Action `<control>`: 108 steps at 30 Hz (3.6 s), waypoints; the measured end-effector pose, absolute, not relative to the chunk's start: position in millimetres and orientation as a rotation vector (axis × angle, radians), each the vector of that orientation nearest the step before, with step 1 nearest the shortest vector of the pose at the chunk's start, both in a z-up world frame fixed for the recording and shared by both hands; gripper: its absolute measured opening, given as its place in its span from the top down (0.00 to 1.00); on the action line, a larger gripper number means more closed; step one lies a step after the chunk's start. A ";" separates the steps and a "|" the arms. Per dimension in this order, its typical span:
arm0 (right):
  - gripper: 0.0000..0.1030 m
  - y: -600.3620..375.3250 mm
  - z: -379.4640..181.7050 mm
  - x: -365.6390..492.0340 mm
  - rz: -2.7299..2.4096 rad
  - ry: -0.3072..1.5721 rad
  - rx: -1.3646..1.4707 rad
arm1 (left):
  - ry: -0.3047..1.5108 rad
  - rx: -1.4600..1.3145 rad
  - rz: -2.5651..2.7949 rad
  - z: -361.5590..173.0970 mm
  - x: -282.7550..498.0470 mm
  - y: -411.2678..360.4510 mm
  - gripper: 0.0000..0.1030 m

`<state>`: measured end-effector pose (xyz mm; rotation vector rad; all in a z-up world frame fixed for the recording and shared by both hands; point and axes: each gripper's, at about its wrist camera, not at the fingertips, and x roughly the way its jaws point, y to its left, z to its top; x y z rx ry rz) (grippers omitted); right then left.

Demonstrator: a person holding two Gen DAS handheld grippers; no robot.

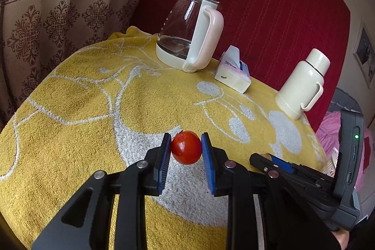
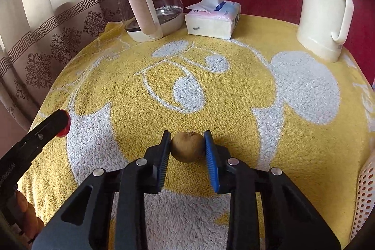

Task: Organize fruits
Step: 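Grasp the small brown potato with the right tool while the left tool holds the tomato, then carry the potato into the basket and open the right tool while left holds the tomato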

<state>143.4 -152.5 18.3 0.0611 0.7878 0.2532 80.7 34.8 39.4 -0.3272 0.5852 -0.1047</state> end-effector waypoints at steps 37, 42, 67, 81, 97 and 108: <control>0.71 -251.8 81.7 29.0 0.102 0.549 0.244 | 0.530 -0.223 -0.168 51.2 58.3 3.3 0.74; 0.71 -268.9 85.3 17.8 0.064 0.530 0.263 | 0.527 -0.208 -0.177 51.1 55.8 -1.6 0.74; 0.71 -385.8 100.9 -53.7 -0.206 0.428 0.361 | 0.521 -0.134 -0.239 48.5 42.4 -28.8 0.74; 0.71 -422.6 74.9 -25.0 -0.278 0.496 0.374 | 0.525 -0.108 -0.238 44.3 40.6 -33.6 0.74; 0.61 -431.0 59.5 -21.0 -0.334 0.515 0.355 | 0.535 -0.101 -0.234 41.2 43.0 -33.9 0.74; 0.60 -419.7 70.9 -33.4 -0.362 0.467 0.271 | 0.530 -0.065 -0.227 42.7 40.9 -40.2 0.74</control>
